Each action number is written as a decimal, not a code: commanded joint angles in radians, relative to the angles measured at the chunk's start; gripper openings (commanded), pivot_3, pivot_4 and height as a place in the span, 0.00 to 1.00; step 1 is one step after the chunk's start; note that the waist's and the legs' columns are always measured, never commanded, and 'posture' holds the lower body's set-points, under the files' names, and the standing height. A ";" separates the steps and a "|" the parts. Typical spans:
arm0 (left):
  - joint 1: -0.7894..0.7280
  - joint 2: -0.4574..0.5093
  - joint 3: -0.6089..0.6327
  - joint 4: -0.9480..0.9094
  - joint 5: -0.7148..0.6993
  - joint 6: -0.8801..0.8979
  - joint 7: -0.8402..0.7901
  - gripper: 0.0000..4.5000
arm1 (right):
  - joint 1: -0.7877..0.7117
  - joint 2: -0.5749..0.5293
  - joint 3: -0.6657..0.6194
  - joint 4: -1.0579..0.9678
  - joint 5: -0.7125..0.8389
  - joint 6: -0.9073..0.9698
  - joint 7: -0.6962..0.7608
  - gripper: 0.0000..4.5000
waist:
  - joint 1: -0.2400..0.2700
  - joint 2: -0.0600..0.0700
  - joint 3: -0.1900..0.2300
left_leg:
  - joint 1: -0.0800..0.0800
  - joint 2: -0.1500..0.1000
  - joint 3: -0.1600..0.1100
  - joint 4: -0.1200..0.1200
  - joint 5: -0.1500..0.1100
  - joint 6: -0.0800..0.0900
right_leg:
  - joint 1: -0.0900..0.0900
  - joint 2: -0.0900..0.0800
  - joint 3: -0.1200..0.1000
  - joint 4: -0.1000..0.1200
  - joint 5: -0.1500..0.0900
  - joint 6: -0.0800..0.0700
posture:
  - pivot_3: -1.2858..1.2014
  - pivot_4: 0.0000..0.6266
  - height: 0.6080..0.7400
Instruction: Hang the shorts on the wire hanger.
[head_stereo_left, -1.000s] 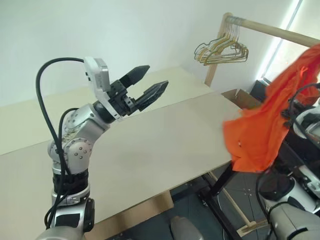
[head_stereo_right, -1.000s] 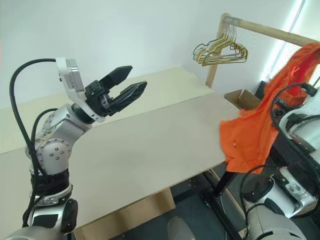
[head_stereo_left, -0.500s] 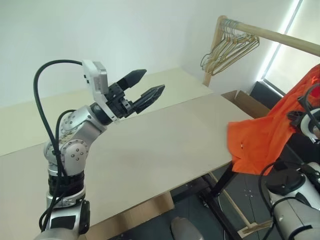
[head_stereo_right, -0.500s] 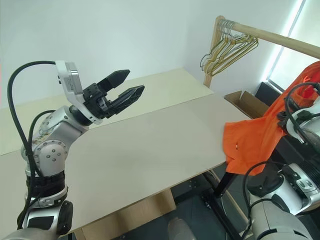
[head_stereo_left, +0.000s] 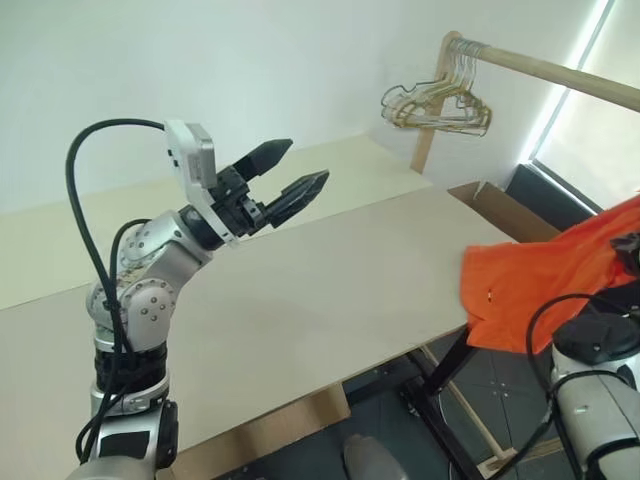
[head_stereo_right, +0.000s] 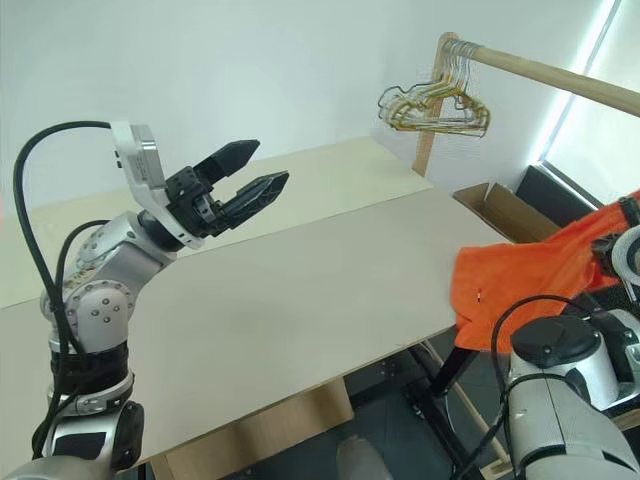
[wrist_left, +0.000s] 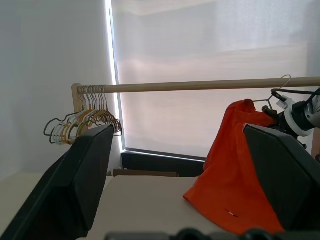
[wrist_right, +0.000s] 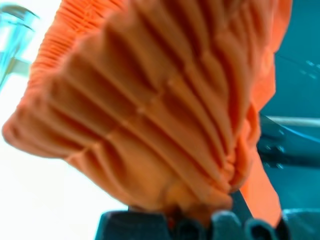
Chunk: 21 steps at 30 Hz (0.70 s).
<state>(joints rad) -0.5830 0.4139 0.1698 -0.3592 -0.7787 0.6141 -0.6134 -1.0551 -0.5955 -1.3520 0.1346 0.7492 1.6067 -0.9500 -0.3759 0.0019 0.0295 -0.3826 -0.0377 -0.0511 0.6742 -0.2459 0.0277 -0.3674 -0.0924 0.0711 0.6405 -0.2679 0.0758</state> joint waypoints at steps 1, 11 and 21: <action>-0.007 0.015 0.002 -0.030 -0.008 -0.011 -0.003 0.99 | -0.034 0.002 -0.010 -0.017 -0.082 0.008 0.003 0.00 | 0.003 0.000 0.000 | 0.000 0.000 0.000 0.000 0.000 0.000 | 0.000 0.000 0.000 0.000 0.000 0.000 | 0.36 0.01 1.00; -0.002 0.024 0.001 -0.037 -0.016 -0.004 0.000 1.00 | -0.032 0.003 0.071 -0.100 -0.269 0.008 0.136 0.40 | 0.004 0.001 0.000 | 0.000 0.000 0.000 0.000 0.000 0.000 | 0.000 0.000 0.000 -0.001 0.000 0.000 | 0.36 0.01 1.00; -0.001 0.029 0.004 -0.047 -0.030 0.005 0.001 1.00 | 0.049 -0.005 0.309 -0.245 -0.492 -0.126 0.251 1.00 | 0.004 0.001 0.001 | 0.000 0.000 0.000 0.000 0.000 0.000 | 0.000 0.000 0.000 -0.001 0.000 0.000 | 0.37 0.00 1.00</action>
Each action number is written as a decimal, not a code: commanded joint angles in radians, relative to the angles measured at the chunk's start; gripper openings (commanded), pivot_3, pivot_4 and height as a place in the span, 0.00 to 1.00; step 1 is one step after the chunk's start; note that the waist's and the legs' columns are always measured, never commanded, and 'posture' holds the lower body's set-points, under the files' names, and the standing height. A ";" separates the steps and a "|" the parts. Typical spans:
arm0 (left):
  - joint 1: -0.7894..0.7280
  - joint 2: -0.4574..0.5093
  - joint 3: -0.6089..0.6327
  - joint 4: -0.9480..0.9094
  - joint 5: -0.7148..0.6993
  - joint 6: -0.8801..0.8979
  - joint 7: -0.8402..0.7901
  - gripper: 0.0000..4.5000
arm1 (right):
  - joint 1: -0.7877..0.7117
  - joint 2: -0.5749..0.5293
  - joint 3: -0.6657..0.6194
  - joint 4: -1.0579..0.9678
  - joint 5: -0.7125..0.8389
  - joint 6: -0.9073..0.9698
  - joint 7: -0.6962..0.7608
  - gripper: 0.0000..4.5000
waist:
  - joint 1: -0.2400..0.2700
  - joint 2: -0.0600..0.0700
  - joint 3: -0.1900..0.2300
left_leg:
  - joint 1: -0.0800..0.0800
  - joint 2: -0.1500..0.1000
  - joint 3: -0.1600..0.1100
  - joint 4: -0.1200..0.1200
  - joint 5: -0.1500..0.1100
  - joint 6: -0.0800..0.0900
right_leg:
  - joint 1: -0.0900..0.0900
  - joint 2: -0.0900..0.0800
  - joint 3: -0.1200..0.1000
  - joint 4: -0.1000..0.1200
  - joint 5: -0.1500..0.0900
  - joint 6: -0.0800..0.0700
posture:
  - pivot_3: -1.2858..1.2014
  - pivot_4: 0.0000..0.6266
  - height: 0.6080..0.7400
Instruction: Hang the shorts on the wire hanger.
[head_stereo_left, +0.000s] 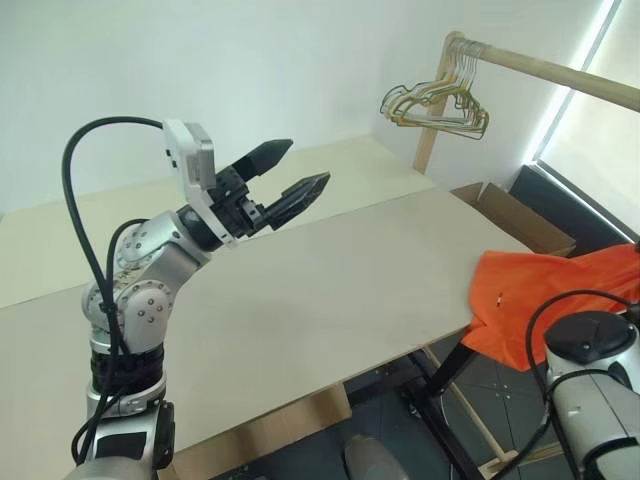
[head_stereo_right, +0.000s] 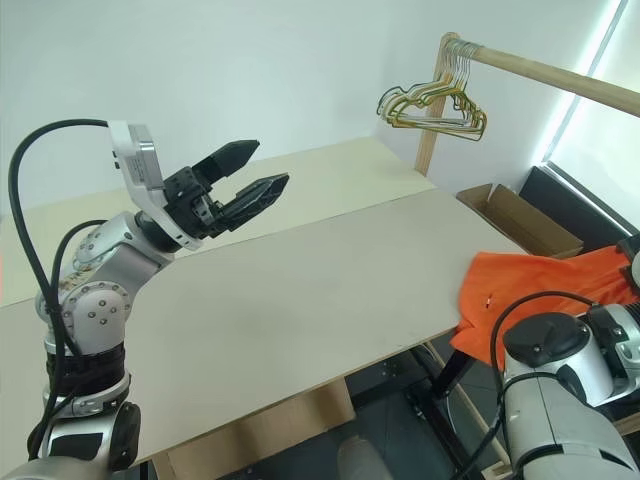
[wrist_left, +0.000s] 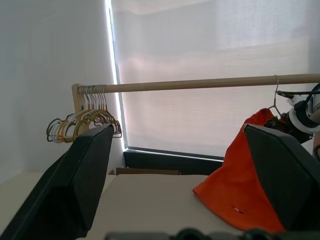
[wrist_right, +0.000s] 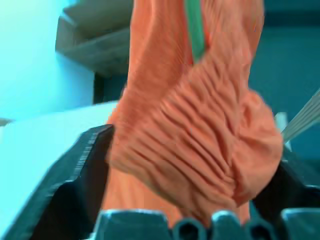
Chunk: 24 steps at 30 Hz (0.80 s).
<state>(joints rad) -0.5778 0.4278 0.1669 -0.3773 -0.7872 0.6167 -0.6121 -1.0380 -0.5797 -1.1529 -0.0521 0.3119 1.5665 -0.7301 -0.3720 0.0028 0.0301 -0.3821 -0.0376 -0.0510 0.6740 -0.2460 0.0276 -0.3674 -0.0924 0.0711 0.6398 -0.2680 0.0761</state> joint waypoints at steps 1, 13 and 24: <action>-0.007 0.017 0.009 -0.030 -0.026 0.004 -0.002 1.00 | 0.054 -0.026 0.151 -0.072 -0.075 -0.117 0.044 1.00 | 0.000 0.000 0.000 | 0.000 0.000 0.000 0.000 0.000 0.000 | 0.000 0.000 0.000 0.000 0.000 0.000 | 0.37 0.00 1.00; -0.012 0.047 0.042 -0.035 -0.129 0.016 -0.028 1.00 | 0.169 -0.025 0.476 -0.228 -0.295 -0.451 0.113 1.00 | 0.000 0.000 0.000 | 0.001 0.000 0.000 0.000 0.000 0.000 | 0.000 0.000 0.001 0.000 0.000 0.001 | 0.37 0.00 1.00; 0.007 0.091 0.054 -0.044 -0.217 0.053 -0.052 1.00 | 0.230 -0.035 0.707 -0.310 -0.361 -0.667 0.313 1.00 | 0.001 0.000 0.000 | 0.002 0.000 0.000 -0.001 0.000 0.000 | 0.000 0.000 0.001 0.000 0.000 0.001 | 0.38 0.00 1.00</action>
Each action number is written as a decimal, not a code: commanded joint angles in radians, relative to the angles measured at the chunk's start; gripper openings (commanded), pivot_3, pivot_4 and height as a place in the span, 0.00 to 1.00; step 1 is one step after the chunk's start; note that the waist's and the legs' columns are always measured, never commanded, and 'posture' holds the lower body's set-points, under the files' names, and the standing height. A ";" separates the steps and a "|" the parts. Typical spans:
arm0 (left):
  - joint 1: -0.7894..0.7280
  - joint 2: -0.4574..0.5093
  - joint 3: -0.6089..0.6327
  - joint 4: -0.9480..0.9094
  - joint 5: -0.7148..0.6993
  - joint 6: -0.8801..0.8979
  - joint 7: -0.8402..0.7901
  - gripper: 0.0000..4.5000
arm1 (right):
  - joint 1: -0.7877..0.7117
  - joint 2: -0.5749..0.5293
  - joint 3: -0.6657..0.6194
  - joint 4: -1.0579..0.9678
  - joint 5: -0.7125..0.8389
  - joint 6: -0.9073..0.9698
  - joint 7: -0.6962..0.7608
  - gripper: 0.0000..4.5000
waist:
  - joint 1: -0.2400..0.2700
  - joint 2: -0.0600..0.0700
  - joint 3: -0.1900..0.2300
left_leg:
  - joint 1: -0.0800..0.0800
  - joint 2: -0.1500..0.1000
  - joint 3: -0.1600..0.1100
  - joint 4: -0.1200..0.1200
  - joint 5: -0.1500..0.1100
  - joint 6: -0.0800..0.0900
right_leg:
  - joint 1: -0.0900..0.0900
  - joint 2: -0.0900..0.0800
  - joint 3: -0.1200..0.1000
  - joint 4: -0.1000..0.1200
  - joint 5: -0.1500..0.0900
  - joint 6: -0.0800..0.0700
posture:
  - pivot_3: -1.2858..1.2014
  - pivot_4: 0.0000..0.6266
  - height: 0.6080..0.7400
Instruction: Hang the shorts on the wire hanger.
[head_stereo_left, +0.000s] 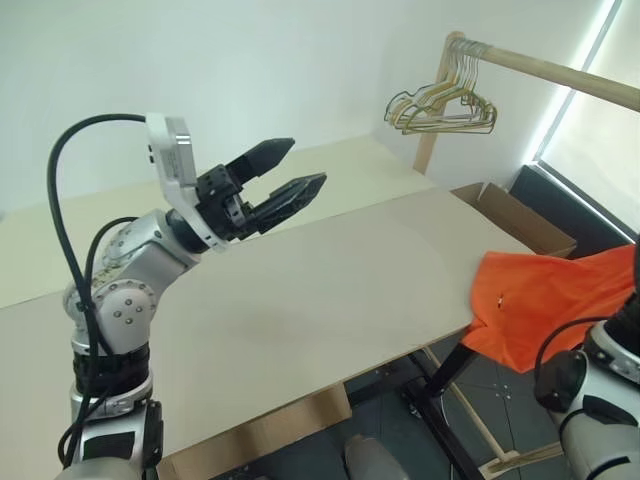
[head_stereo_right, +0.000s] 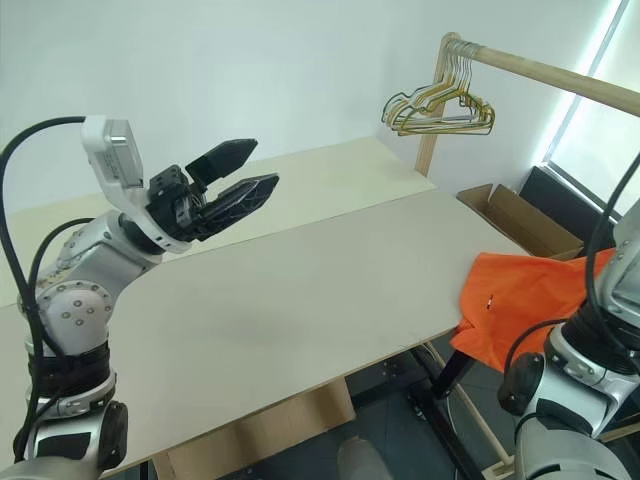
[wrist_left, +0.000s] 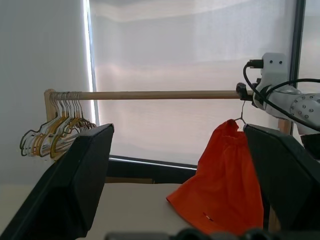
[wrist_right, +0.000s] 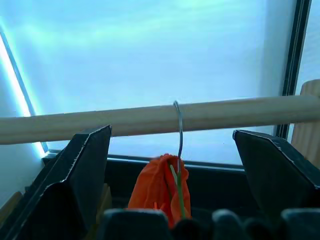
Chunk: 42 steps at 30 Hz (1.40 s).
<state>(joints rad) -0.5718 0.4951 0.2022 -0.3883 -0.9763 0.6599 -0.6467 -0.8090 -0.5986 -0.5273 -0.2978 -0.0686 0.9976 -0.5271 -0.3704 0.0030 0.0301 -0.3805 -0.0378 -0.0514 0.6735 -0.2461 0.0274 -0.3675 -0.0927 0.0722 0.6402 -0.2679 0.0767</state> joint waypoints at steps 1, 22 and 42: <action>0.004 0.034 0.017 -0.034 -0.031 0.012 -0.026 1.00 | -0.002 -0.001 0.096 -0.078 0.069 -0.112 0.180 1.00 | -0.002 0.000 0.000 | 0.000 0.000 0.000 0.000 0.000 0.000 | 0.000 0.000 0.000 0.000 0.000 0.000 | 0.38 0.00 1.00; 0.350 0.432 0.116 -0.065 0.173 -0.058 -0.342 1.00 | 0.319 -0.173 0.408 -0.106 0.603 -0.387 1.435 1.00 | 0.138 -0.007 0.007 | 0.003 0.002 -0.001 -0.006 0.000 -0.001 | -0.003 0.001 0.000 0.000 0.000 0.000 | 0.48 0.02 1.00; 0.673 0.437 0.312 -0.240 0.206 -0.082 -0.317 1.00 | 0.313 -0.144 0.560 0.037 0.477 -0.613 1.594 1.00 | 0.390 -0.013 0.018 | -0.007 0.003 0.000 -0.009 0.001 -0.007 | -0.021 -0.002 -0.003 0.000 0.002 -0.010 | 0.54 0.01 1.00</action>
<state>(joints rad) 0.1184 0.9217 0.4909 -0.6146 -0.7664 0.5928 -0.9693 -0.4920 -0.7388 0.0533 -0.2465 0.4097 0.4132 1.0660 0.0195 -0.0096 0.0481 -0.3877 -0.0349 -0.0512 0.6641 -0.2448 0.0200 -0.3885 -0.0942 0.0697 0.6406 -0.2656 0.0668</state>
